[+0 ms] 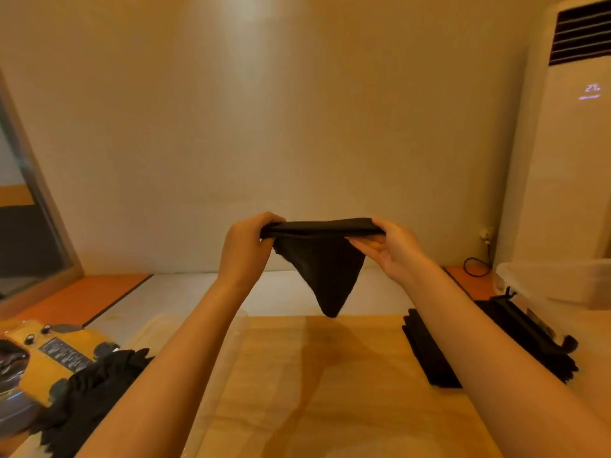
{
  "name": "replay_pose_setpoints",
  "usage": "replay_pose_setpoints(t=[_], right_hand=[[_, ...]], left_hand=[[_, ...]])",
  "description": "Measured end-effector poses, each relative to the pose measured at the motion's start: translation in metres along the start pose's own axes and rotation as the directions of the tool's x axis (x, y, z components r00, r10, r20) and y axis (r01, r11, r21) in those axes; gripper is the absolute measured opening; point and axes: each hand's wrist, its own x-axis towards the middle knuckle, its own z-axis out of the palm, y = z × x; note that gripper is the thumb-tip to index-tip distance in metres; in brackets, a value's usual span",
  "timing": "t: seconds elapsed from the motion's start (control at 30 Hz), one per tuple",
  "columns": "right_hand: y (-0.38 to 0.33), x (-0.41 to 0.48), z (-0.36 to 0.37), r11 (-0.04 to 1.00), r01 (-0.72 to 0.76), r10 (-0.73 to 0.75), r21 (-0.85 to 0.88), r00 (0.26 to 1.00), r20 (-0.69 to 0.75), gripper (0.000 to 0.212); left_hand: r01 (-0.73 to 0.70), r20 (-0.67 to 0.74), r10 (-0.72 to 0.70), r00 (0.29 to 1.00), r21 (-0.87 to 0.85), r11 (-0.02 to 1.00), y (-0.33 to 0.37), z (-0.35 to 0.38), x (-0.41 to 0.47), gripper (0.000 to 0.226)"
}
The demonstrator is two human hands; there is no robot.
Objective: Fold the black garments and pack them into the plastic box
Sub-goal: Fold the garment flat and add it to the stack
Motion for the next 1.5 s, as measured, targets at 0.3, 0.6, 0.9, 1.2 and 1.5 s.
replay_pose_setpoints(t=[0.3, 0.6, 0.9, 1.2, 1.5], right_hand=[[0.162, -0.130, -0.119, 0.927, -0.283, 0.226, -0.247, 0.945, -0.237, 0.026], [0.170, -0.175, -0.157, 0.439, -0.014, -0.247, -0.898, 0.959, -0.136, 0.053], [0.206, -0.187, -0.159, -0.445, 0.441, 0.050, -0.780, 0.881, 0.470, 0.095], [0.188, -0.202, -0.191, -0.365, 0.666, -0.332, -0.651, 0.560, 0.759, 0.027], [0.088, -0.080, -0.121, 0.365, 0.415, -0.217, -0.833, 0.908, 0.358, 0.013]], left_hand=[[0.303, 0.367, -0.270, 0.890, -0.035, 0.952, -0.018, 0.025, -0.280, 0.064], [0.217, 0.356, -0.192, 0.914, -0.031, 0.976, -0.005, 0.015, -0.306, 0.046], [-0.045, 0.361, 0.018, 0.932, 0.068, 0.997, -0.005, 0.015, -0.326, 0.041], [0.132, 0.454, -0.119, 0.883, 0.002, 0.991, 0.007, -0.014, -0.318, 0.029], [0.235, 0.435, -0.155, 0.887, -0.138, 0.962, -0.008, 0.003, -0.159, 0.022]])
